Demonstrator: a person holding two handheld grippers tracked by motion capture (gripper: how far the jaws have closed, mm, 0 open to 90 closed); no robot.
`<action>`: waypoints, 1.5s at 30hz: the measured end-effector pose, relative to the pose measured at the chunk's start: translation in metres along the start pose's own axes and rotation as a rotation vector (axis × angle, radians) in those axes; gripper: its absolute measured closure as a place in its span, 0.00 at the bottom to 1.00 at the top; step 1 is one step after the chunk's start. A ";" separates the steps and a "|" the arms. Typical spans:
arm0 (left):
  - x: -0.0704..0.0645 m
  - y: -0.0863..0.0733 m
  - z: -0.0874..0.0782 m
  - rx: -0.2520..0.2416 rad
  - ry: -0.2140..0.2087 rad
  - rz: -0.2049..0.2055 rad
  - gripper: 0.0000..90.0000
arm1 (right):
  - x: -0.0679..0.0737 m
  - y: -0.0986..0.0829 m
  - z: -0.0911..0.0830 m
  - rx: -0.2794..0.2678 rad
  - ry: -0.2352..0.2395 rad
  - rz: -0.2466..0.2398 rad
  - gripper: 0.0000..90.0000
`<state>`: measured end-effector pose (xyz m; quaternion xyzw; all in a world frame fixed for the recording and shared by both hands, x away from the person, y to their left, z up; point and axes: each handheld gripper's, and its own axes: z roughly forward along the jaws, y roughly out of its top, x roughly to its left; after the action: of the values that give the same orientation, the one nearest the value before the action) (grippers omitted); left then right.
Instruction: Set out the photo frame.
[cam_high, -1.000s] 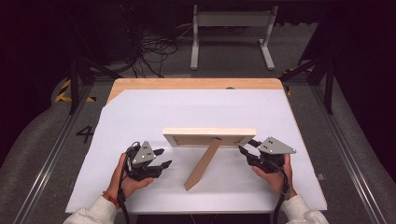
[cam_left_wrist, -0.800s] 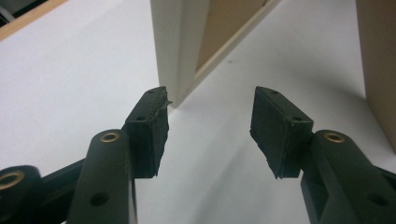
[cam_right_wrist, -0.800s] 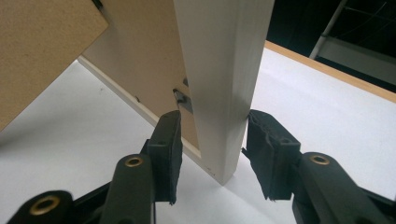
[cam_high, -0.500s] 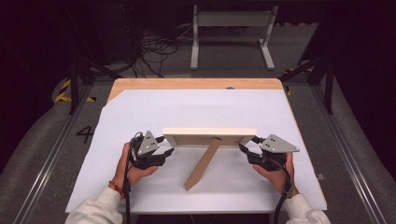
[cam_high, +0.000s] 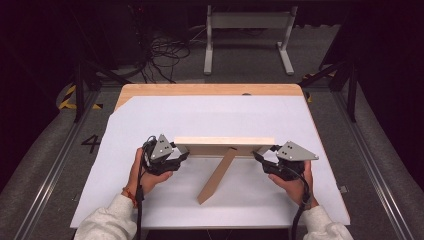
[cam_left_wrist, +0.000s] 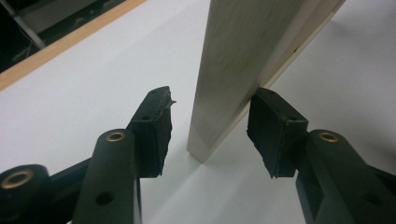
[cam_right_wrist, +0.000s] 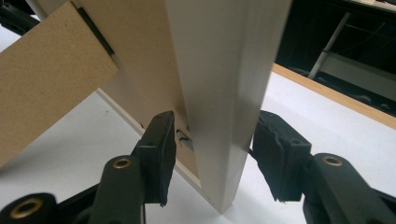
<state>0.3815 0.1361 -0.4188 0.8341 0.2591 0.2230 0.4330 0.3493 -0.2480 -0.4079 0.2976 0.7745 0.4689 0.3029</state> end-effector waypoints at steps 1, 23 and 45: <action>-0.001 0.001 0.000 -0.001 -0.016 0.003 0.58 | 0.001 0.000 0.000 0.000 0.007 0.002 0.57; 0.014 0.003 0.017 0.048 0.001 -0.031 0.68 | 0.012 0.000 -0.004 0.010 -0.026 -0.020 0.68; 0.021 0.005 0.023 0.052 0.018 -0.089 0.69 | 0.016 -0.001 -0.009 0.015 -0.022 -0.027 0.67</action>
<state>0.4122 0.1323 -0.4236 0.8307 0.3057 0.2042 0.4181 0.3318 -0.2411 -0.4081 0.2946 0.7784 0.4559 0.3153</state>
